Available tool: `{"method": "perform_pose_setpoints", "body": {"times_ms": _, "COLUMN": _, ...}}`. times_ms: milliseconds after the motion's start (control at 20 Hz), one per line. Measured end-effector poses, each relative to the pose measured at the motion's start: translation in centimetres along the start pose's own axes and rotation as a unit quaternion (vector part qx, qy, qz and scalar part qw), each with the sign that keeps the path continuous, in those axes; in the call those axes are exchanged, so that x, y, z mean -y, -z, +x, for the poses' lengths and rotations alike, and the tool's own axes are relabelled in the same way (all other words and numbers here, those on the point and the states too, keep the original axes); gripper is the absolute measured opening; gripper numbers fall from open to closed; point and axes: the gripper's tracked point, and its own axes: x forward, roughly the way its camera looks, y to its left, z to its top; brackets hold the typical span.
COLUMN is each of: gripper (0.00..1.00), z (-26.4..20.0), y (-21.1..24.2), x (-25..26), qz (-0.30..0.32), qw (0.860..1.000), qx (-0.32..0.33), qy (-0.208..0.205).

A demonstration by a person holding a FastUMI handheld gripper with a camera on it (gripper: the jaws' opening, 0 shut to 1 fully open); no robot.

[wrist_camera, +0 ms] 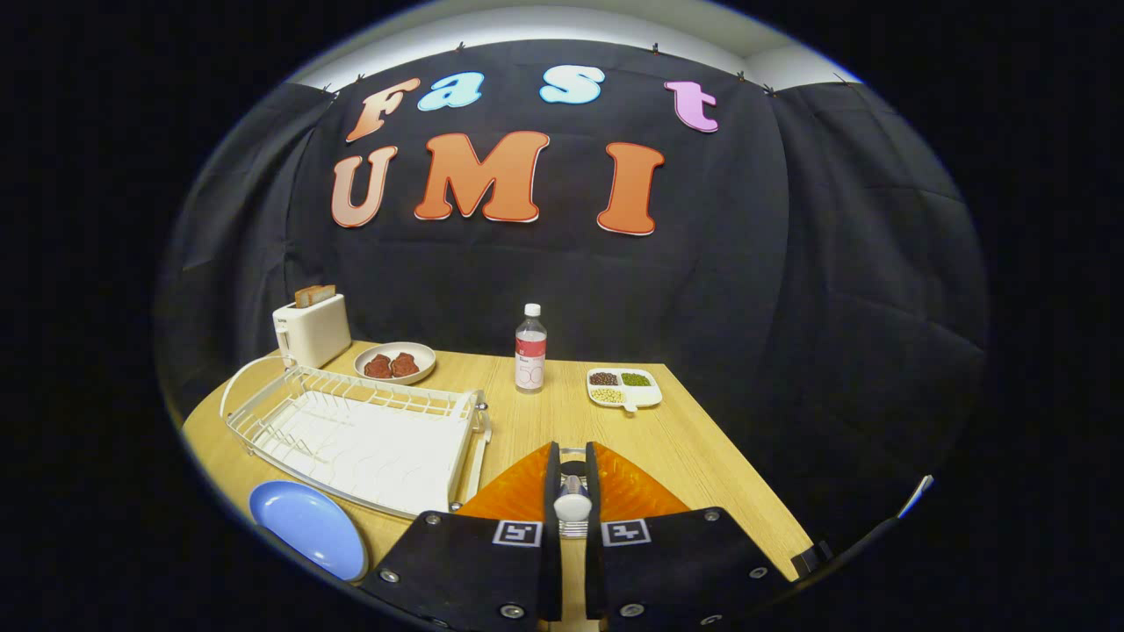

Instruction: Take the plate from the dish rack, then take the spoon from the basket and place it into the plate.

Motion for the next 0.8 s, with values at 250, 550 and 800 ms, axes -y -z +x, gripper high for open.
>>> {"method": "perform_pose_setpoints", "body": {"times_ms": 250, "gripper": 0.1, "z": -3.0, "y": -2.1, "x": -3.9, "qz": -0.003, "qw": 1.0, "qx": 0.014, "qy": -0.007}}
{"method": "perform_pose_setpoints", "body": {"times_ms": 550, "gripper": 0.1, "z": -6.0, "y": -1.5, "x": -10.9, "qz": -0.006, "qw": 0.999, "qx": 0.008, "qy": -0.043}}
{"method": "perform_pose_setpoints", "body": {"times_ms": 800, "gripper": 0.1, "z": -7.9, "y": -0.4, "x": -17.1, "qz": 0.0, "qw": 0.996, "qx": -0.002, "qy": -0.087}}
